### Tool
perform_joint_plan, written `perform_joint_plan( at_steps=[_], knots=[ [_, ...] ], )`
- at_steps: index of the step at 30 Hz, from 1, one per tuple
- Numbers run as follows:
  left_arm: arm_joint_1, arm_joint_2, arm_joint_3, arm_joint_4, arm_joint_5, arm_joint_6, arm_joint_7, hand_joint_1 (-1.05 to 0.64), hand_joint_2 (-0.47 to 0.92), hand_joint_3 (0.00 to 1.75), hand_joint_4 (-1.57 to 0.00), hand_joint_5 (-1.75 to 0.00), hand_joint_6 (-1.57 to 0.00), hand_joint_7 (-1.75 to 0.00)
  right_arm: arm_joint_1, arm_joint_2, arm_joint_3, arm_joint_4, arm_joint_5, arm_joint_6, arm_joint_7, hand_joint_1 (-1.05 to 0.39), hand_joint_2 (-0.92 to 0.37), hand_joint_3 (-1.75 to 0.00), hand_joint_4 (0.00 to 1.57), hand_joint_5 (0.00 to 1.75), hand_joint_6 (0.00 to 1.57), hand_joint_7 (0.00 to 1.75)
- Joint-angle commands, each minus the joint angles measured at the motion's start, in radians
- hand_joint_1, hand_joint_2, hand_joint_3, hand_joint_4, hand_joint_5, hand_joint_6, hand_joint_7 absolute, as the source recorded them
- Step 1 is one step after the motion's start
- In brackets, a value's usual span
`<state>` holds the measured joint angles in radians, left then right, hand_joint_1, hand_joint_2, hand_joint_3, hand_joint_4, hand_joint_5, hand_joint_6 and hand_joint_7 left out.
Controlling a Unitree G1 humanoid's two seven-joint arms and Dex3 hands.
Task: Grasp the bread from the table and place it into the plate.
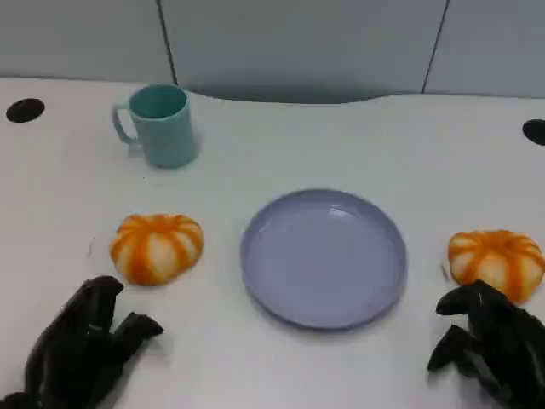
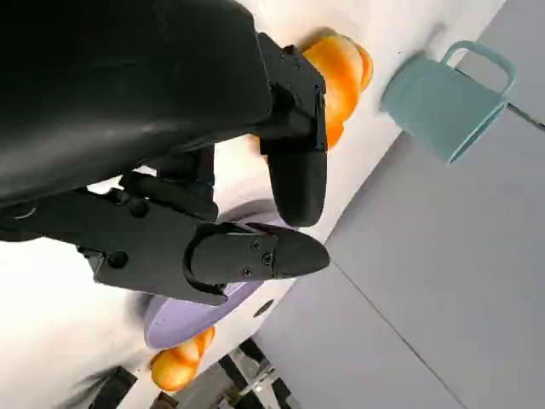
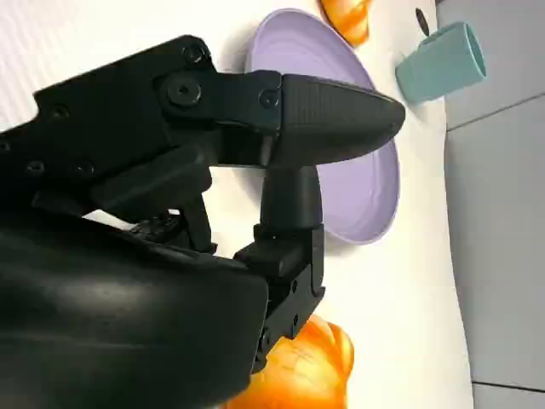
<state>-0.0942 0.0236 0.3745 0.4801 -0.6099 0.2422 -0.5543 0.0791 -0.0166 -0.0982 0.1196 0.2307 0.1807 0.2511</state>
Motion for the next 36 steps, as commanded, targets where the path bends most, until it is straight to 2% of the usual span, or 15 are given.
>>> perform_joint_plan(
  at_steps=[1,11,20,23,26,28,31,32,33,34,36],
  knots=[
    [0.003,0.015,0.004,-0.010,0.003,0.003,0.010,-0.46,0.92,0.31,-0.49,-1.75,-0.27,-1.73,0.000,-0.013,-0.008,-0.004,0.006,0.001,-0.002,-0.33,-0.92,-0.63,0.61,1.75,0.40,1.70],
    [0.004,0.015,0.004,-0.012,0.001,0.001,0.003,-0.45,0.92,0.33,-0.49,-1.75,-0.26,-1.73,-0.001,-0.010,-0.008,-0.009,0.004,0.014,-0.014,-0.33,-0.92,-0.61,0.61,1.75,0.40,1.70],
    [0.005,0.018,0.005,-0.002,0.005,-0.031,-0.022,-0.44,0.92,0.36,-0.48,-1.75,-0.24,-1.75,0.001,-0.010,-0.006,0.002,0.007,-0.005,0.000,-0.33,-0.92,-0.63,0.61,1.75,0.40,1.70],
    [0.010,0.028,-0.023,-0.023,0.049,-0.111,-0.058,-0.46,0.92,0.38,-0.51,-1.75,-0.26,-1.75,0.000,-0.003,-0.003,0.002,0.006,-0.004,-0.006,-0.34,-0.92,-0.62,0.63,1.75,0.40,1.71],
    [0.010,0.036,-0.079,-0.049,0.174,-0.342,-0.073,-0.50,0.92,0.32,-0.53,-1.75,-0.31,-1.71,-0.003,0.001,0.004,0.001,-0.004,0.000,-0.015,-0.33,-0.92,-0.63,0.61,1.75,0.40,1.71],
    [0.000,0.071,-0.137,-0.067,0.346,-0.547,-0.012,-0.57,0.92,0.33,-0.52,-1.75,-0.37,-1.63,-0.005,0.002,0.011,0.002,-0.019,-0.007,-0.024,-0.33,-0.92,-0.63,0.61,1.75,0.40,1.71],
    [-0.036,0.134,-0.191,-0.086,0.539,-0.735,0.065,-0.57,0.92,0.26,-0.46,-1.75,-0.38,-1.54,-0.006,0.009,0.018,-0.006,-0.030,0.005,-0.039,-0.34,-0.92,-0.61,0.60,1.75,0.40,1.71],
    [-0.057,0.169,-0.211,-0.096,0.632,-0.785,0.111,-0.55,0.92,0.22,-0.42,-1.72,-0.37,-1.46,-0.006,0.009,0.022,-0.001,-0.030,-0.008,-0.034,-0.34,-0.92,-0.62,0.60,1.75,0.40,1.71],
    [-0.080,0.210,-0.233,-0.102,0.743,-0.835,0.170,-0.54,0.92,0.16,-0.39,-1.64,-0.40,-1.30,-0.007,0.008,0.024,0.007,-0.029,-0.021,-0.026,-0.33,-0.92,-0.63,0.60,1.75,0.39,1.71],
    [-0.096,0.239,-0.250,-0.103,0.823,-0.869,0.217,-0.55,0.92,0.12,-0.36,-1.48,-0.43,-1.07,-0.007,0.007,0.025,0.012,-0.029,-0.030,-0.022,-0.33,-0.92,-0.63,0.61,1.75,0.39,1.71],
    [-0.110,0.265,-0.270,-0.091,0.892,-0.904,0.276,-0.55,0.92,0.09,-0.35,-1.39,-0.46,-0.93,-0.008,0.005,0.027,0.017,-0.027,-0.038,-0.020,-0.33,-0.92,-0.64,0.61,1.75,0.39,1.72]
  ],
)
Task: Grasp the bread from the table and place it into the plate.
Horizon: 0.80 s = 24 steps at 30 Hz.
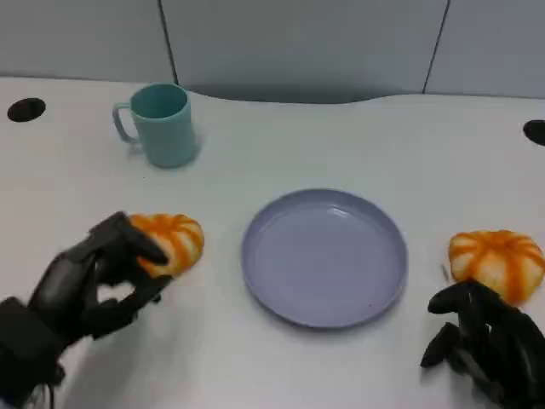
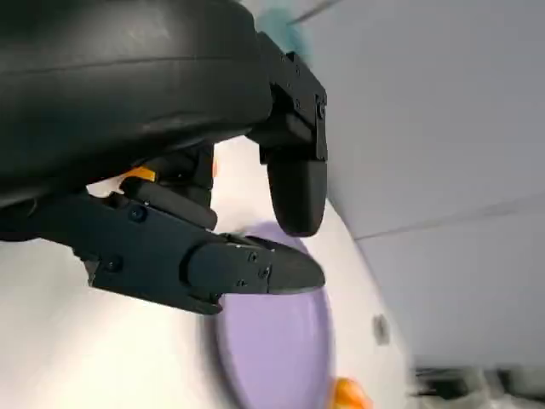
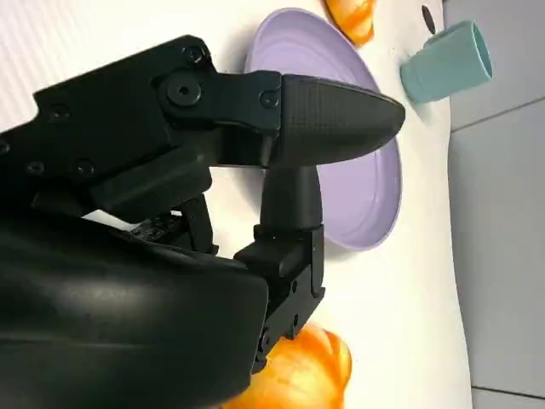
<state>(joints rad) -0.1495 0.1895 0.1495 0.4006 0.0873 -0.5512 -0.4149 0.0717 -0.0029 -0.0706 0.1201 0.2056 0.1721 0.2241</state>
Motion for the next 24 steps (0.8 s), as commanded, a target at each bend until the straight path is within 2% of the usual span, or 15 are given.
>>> perform_joint_plan(
  at_steps=[1,2,3,4,5,8,14,19,24],
  knots=[
    [-0.083,0.150,-0.078,-0.036,0.314,-0.091,0.178,-0.55,0.92,0.09,-0.35,-1.37,-0.46,-0.90,0.002,-0.007,0.003,0.010,-0.005,-0.025,-0.001,-0.33,-0.92,-0.64,0.62,1.75,0.39,1.72],
    [-0.115,0.203,-0.114,-0.065,0.436,-0.061,0.206,-0.61,0.92,0.07,-0.18,-0.96,-0.38,-0.50,0.004,-0.005,0.006,0.005,-0.008,-0.022,-0.007,-0.34,-0.92,-0.62,0.62,1.75,0.40,1.71],
    [-0.139,0.243,-0.144,-0.089,0.531,-0.031,0.227,-0.64,0.92,0.05,-0.12,-0.69,-0.35,-0.27,0.006,-0.004,0.009,0.001,-0.009,-0.018,-0.011,-0.34,-0.92,-0.61,0.62,1.75,0.40,1.71],
    [-0.166,0.275,-0.172,-0.108,0.604,0.001,0.226,-0.66,0.92,0.04,-0.08,-0.52,-0.33,-0.14,0.007,-0.003,0.011,0.000,-0.008,-0.020,-0.010,-0.35,-0.92,-0.61,0.61,1.75,0.40,1.70],
    [-0.188,0.292,-0.193,-0.115,0.641,0.024,0.219,-0.69,0.91,0.02,-0.03,-0.29,-0.26,-0.06,0.008,-0.003,0.014,-0.001,-0.008,-0.021,-0.008,-0.34,-0.92,-0.61,0.60,1.75,0.40,1.70],
    [-0.249,0.317,-0.254,-0.085,0.693,0.064,0.217,-0.73,0.89,0.00,0.00,-0.06,-0.18,-0.01,0.010,-0.002,0.029,-0.017,-0.027,-0.006,-0.029,-0.35,-0.92,-0.61,0.56,1.75,0.40,1.69],
    [-0.402,0.322,-0.395,0.116,0.733,0.099,0.217,-0.79,0.86,0.00,0.00,0.00,-0.11,0.00,0.015,0.009,0.031,-0.023,-0.011,-0.003,-0.024,-0.34,-0.92,-0.62,0.57,1.75,0.40,1.70],
    [-0.522,0.296,-0.498,0.302,0.740,0.141,0.182,-0.80,0.86,0.00,0.00,0.00,-0.11,0.00,0.025,-0.001,0.039,-0.035,-0.026,-0.004,-0.026,-0.34,-0.92,-0.64,0.57,1.75,0.38,1.71],
    [-0.648,0.218,-0.608,0.546,0.765,0.216,0.172,-0.81,0.86,0.00,0.00,0.00,-0.10,0.00,0.037,0.001,0.040,-0.049,-0.016,0.000,-0.021,-0.34,-0.92,-0.65,0.56,1.75,0.37,1.72]
  ],
)
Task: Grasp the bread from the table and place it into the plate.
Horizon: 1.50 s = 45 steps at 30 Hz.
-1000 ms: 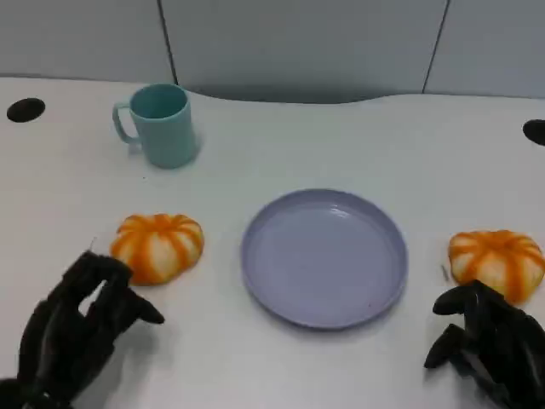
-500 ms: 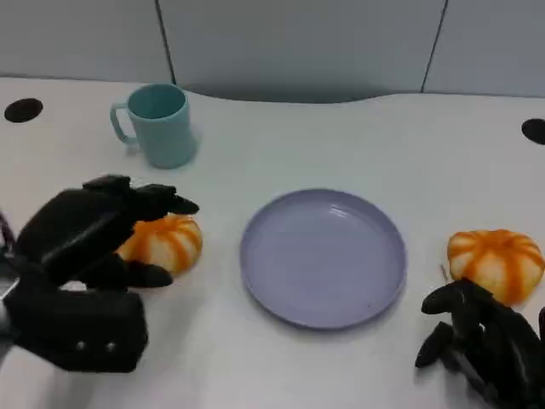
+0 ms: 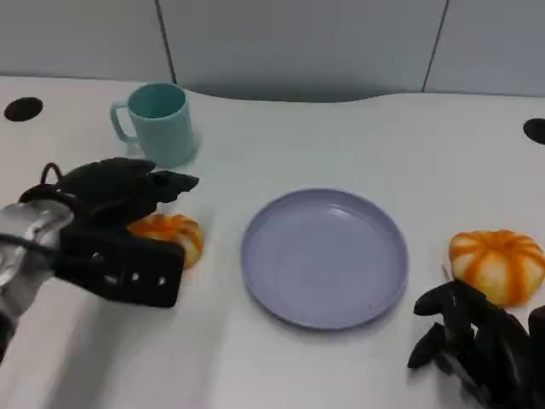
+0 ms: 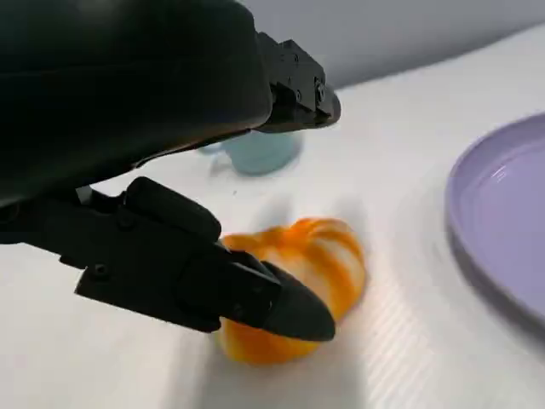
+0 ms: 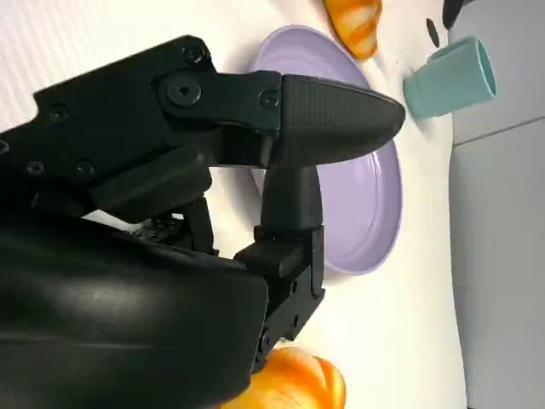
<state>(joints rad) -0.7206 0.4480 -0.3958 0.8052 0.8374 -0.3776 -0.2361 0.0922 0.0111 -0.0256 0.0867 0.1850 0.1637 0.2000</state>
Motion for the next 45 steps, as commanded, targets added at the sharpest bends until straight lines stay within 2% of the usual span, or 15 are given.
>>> perform_joint_plan(
  at_steps=[1,13,17,18,19,20,21,22,23,24,27,29,31,40,45],
  knots=[
    [-0.095,-0.054,-0.078,0.180,0.013,0.050,-0.002,-0.81,0.86,0.00,0.00,0.00,-0.11,0.00,0.018,-0.012,-0.005,-0.019,0.004,0.010,0.002,-0.34,-0.92,-0.65,0.56,1.75,0.37,1.72],
    [-0.160,-0.196,-0.209,0.496,0.018,0.123,0.183,-0.76,0.80,0.00,-0.07,-0.04,-0.17,-0.03,0.030,-0.013,-0.010,-0.061,0.005,0.054,-0.017,-0.35,-0.92,-0.64,0.55,1.75,0.36,1.75],
    [-0.131,-0.216,-0.207,0.527,-0.007,0.129,0.285,-0.56,0.75,0.00,-0.25,-0.15,-0.34,-0.09,0.032,-0.013,-0.013,-0.061,0.005,0.049,-0.017,-0.35,-0.92,-0.63,0.54,1.75,0.36,1.75],
    [-0.128,-0.219,-0.207,0.533,-0.012,0.132,0.294,-0.49,0.77,0.01,-0.29,-0.24,-0.42,-0.13,0.033,-0.013,-0.015,-0.058,0.008,0.046,-0.014,-0.36,-0.92,-0.63,0.54,1.75,0.36,1.75],
    [-0.127,-0.220,-0.209,0.537,-0.016,0.132,0.299,-0.45,0.79,0.00,-0.21,-0.53,-0.43,-0.24,0.033,-0.014,-0.016,-0.057,0.008,0.045,-0.012,-0.36,-0.92,-0.63,0.54,1.75,0.37,1.75],
    [-0.126,-0.220,-0.211,0.540,-0.019,0.131,0.303,-0.40,0.81,0.00,-0.11,-1.08,-0.33,-0.64,0.034,-0.015,-0.016,-0.056,0.009,0.043,-0.010,-0.36,-0.92,-0.63,0.54,1.75,0.37,1.75],
    [-0.125,-0.220,-0.212,0.541,-0.020,0.130,0.305,-0.39,0.82,0.00,-0.07,-1.28,-0.24,-0.88,0.034,-0.016,-0.017,-0.055,0.009,0.043,-0.008,-0.36,-0.92,-0.63,0.54,1.75,0.37,1.74],
    [-0.118,-0.220,-0.197,0.543,-0.038,0.125,0.314,-0.38,0.82,0.00,-0.05,-1.38,-0.19,-1.00,0.035,-0.014,-0.020,-0.059,0.011,0.047,-0.011,-0.36,-0.92,-0.63,0.54,1.75,0.37,1.74],
    [-0.112,-0.220,-0.187,0.544,-0.051,0.121,0.320,-0.31,0.82,0.00,-0.14,-1.56,-0.17,-1.34,0.036,-0.012,-0.022,-0.061,0.012,0.050,-0.013,-0.36,-0.92,-0.62,0.55,1.75,0.36,1.74],
    [-0.103,-0.221,-0.186,0.544,-0.055,0.115,0.354,-0.26,0.83,0.00,-0.24,-1.67,-0.18,-1.58,0.038,-0.012,-0.024,-0.066,0.014,0.054,-0.015,-0.36,-0.92,-0.62,0.55,1.75,0.36,1.74],
    [-0.086,-0.221,-0.203,0.544,-0.045,0.099,0.447,-0.18,0.84,0.01,-0.54,-1.74,-0.34,-1.73,0.041,-0.014,-0.026,-0.071,0.010,0.055,-0.016,-0.35,-0.92,-0.62,0.57,1.75,0.37,1.74],
    [-0.080,-0.222,-0.207,0.546,-0.045,0.095,0.482,-0.17,0.84,0.01,-0.58,-1.74,-0.37,-1.74,0.042,-0.014,-0.029,-0.070,0.010,0.049,-0.012,-0.35,-0.92,-0.62,0.57,1.75,0.37,1.74],
    [-0.070,-0.227,-0.198,0.548,-0.058,0.092,0.513,-0.21,0.89,0.03,-0.71,-1.75,-0.49,-1.75,0.042,-0.013,-0.034,-0.066,0.015,0.044,-0.008,-0.35,-0.92,-0.63,0.58,1.75,0.38,1.74],
    [-0.030,-0.231,-0.073,0.538,-0.198,-0.043,0.557,-0.16,0.88,0.08,-0.75,-1.75,-0.50,-1.75,0.027,-0.012,-0.050,-0.044,0.023,0.046,0.001,-0.35,-0.92,-0.65,0.60,1.75,0.38,1.74],
    [-0.030,-0.233,0.063,0.519,-0.342,-0.153,0.505,-0.14,0.87,0.07,-0.75,-1.75,-0.50,-1.75,0.017,-0.007,-0.048,-0.031,0.023,0.038,-0.001,-0.35,-0.92,-0.63,0.60,1.75,0.38,1.75]
  ],
)
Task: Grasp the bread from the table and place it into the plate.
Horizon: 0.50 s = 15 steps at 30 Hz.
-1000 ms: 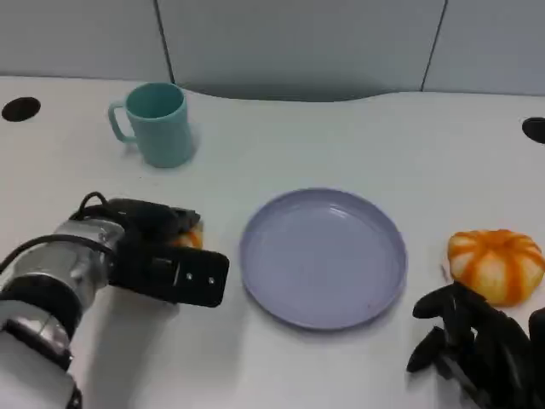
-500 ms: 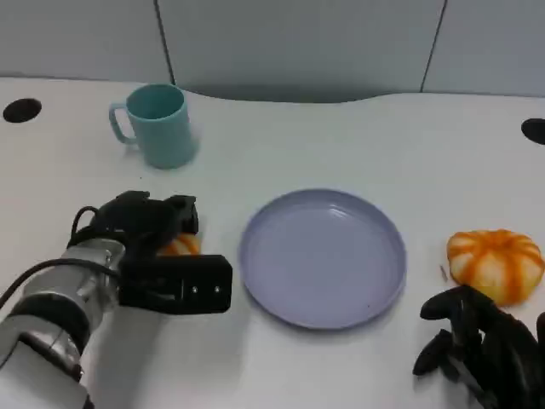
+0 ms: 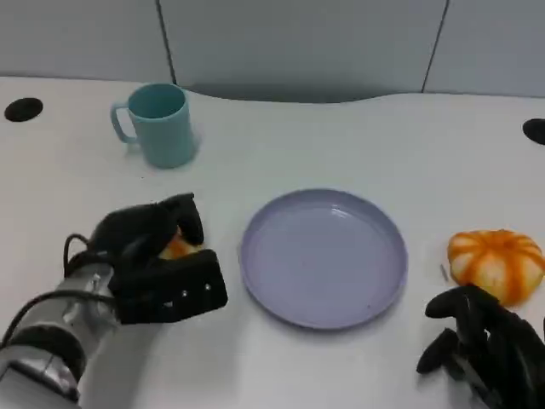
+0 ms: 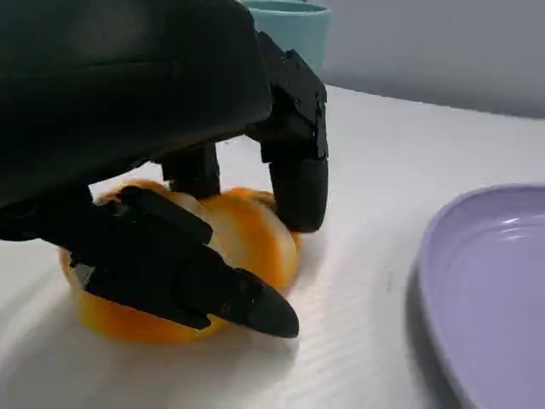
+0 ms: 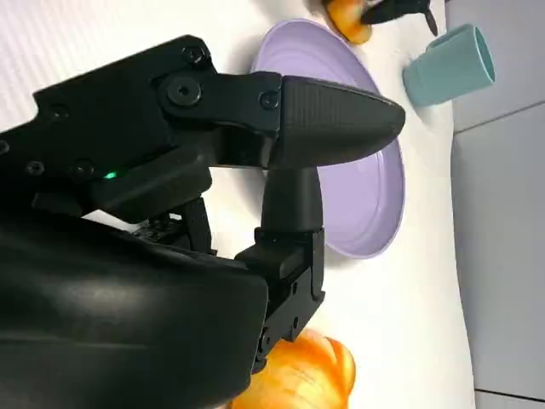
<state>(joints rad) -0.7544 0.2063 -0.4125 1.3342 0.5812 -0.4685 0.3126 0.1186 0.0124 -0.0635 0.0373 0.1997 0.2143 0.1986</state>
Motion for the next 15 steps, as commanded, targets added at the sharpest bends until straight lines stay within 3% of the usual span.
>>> perform_joint_plan(
  at_steps=[1,7,15],
  knots=[
    [0.004,0.005,0.120,-0.015,-0.132,-0.082,-0.082,-0.14,0.88,0.08,-0.75,-1.75,-0.50,-1.75,-0.012,-0.010,-0.009,0.024,0.007,-0.017,0.002,-0.35,-0.92,-0.63,0.60,1.75,0.38,1.75],
    [-0.008,-0.023,0.294,-0.055,-0.343,-0.102,-0.302,-0.17,0.89,0.08,-0.75,-1.75,-0.54,-1.75,-0.014,-0.012,-0.005,0.037,0.011,-0.037,0.013,-0.35,-0.92,-0.63,0.63,1.75,0.39,1.74],
    [-0.028,-0.045,0.339,-0.114,-0.389,-0.104,-0.378,-0.13,0.88,0.06,-0.78,-1.75,-0.55,-1.75,-0.007,-0.017,0.007,0.022,-0.014,-0.032,-0.007,-0.35,-0.92,-0.62,0.61,1.75,0.39,1.73]
  ],
)
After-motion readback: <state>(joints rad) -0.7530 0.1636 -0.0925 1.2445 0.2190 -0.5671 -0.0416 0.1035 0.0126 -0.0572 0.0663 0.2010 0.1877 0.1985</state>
